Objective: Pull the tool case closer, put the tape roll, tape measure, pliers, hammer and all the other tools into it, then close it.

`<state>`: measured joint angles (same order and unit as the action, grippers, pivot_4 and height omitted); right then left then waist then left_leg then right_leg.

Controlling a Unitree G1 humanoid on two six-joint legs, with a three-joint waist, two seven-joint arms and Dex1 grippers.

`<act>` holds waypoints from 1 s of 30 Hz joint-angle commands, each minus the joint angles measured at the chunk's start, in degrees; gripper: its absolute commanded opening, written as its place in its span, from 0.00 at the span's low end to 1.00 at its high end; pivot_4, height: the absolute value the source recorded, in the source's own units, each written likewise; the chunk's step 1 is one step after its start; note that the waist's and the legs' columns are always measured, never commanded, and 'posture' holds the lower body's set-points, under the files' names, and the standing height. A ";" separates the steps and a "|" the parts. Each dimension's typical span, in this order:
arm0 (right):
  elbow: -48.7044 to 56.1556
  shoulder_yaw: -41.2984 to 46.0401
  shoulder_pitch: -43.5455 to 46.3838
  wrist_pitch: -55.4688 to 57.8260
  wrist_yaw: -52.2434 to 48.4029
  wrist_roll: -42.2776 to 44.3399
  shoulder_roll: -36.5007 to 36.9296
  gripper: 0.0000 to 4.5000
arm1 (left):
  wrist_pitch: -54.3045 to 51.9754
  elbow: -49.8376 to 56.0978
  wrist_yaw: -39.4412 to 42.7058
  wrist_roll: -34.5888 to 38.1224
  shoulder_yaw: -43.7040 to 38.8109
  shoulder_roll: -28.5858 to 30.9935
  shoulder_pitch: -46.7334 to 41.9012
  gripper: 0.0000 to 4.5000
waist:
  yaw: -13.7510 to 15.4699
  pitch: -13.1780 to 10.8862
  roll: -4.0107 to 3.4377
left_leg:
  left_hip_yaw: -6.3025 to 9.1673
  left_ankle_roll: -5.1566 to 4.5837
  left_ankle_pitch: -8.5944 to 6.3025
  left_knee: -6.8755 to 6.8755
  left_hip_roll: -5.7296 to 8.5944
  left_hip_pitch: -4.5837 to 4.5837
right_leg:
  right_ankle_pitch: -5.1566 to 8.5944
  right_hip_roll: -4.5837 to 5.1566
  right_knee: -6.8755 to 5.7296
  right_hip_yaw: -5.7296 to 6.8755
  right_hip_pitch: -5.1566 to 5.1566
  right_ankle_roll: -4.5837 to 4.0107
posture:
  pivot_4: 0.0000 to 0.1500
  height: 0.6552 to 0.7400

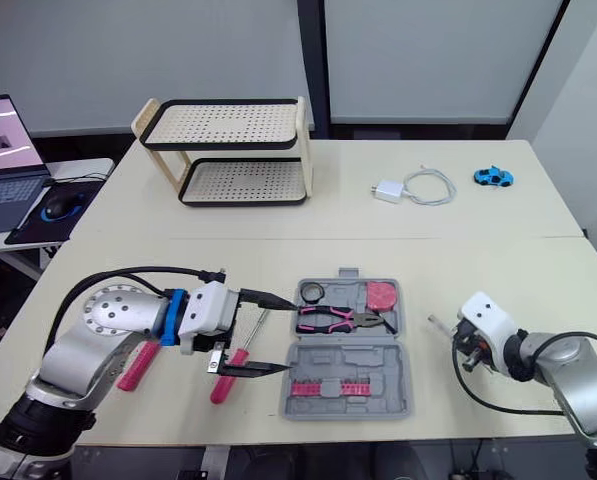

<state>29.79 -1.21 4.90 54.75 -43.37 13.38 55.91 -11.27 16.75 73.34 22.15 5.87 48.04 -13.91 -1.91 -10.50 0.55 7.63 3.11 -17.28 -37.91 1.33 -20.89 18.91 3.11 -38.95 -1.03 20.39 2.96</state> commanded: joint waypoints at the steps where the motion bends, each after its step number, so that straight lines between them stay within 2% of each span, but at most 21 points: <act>1: 7.83 -3.50 4.84 1.86 -2.78 1.17 3.15 0.05 | 1.62 0.14 0.78 -0.21 -3.22 2.51 1.97 1.00 | 0.07 0.00 0.00 | 0.01 0.00 0.00 0.00 -0.02 0.00 | 0.00 0.00 0.00 0.00 0.00 0.00 | 1.00 1.00; 7: 13.62 -12.63 15.84 5.93 -5.73 3.35 3.25 0.05 | 4.47 -0.17 1.79 -1.38 -5.46 6.15 7.28 1.00 | 0.17 -0.02 0.01 | 0.05 0.00 0.00 0.03 -0.04 -0.09 | 0.00 0.07 0.06 0.01 0.06 0.00 | 1.00 1.00; 9: 13.50 -19.35 21.51 6.79 -6.72 1.84 2.33 0.05 | 5.66 -0.53 2.03 -1.78 -5.91 6.66 8.75 1.00 | 0.18 -0.03 0.03 | 0.05 0.00 0.00 0.01 -0.03 -0.10 | 0.00 0.08 0.07 0.02 0.05 0.00 | 1.00 1.00; 13: 9.80 -30.86 32.41 8.68 -7.83 -0.29 -3.06 0.05 | 7.52 -1.28 2.81 -2.50 -6.18 7.14 10.23 1.00 | 0.06 -0.04 0.04 | 0.07 0.00 0.00 0.03 -0.05 -0.09 | 0.00 0.04 0.03 0.04 0.12 0.00 | 1.00 1.00; 17: 5.84 -38.70 38.96 9.01 -8.31 -2.50 -7.82 0.05 | 8.31 -1.98 3.23 -2.97 -5.85 7.05 10.14 1.00 | 0.03 -0.04 0.04 | 0.05 0.00 0.00 0.05 -0.06 -0.13 | 0.00 0.06 0.00 0.03 0.23 -0.01 | 1.00 1.00; 23: 0.18 -46.97 42.75 8.98 -6.66 -6.45 -15.05 0.05 | 8.81 -2.34 3.18 -3.70 -4.84 6.51 9.97 1.00 | 0.03 0.00 0.05 | 0.08 0.22 0.13 -0.09 -0.05 -0.88 | -0.03 0.05 -0.19 0.06 1.06 -0.04 | 1.00 1.00; 30: -2.54 -50.25 42.56 9.53 -4.63 -9.28 -20.06 0.05 | 8.89 -2.30 3.10 -4.05 -4.23 6.24 9.67 1.00 | -0.08 0.00 0.05 | 0.08 0.33 0.19 -0.06 -0.03 -0.97 | -0.03 0.06 -0.18 0.07 1.17 -0.04 | 1.00 1.00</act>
<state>26.76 -51.02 46.76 64.36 -48.63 5.27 36.53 -3.23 13.68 76.41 17.88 1.94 54.22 -3.82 -2.00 -10.51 0.60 7.72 3.44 -17.09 -37.97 1.31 -21.86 18.88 3.16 -39.15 -0.96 21.58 2.92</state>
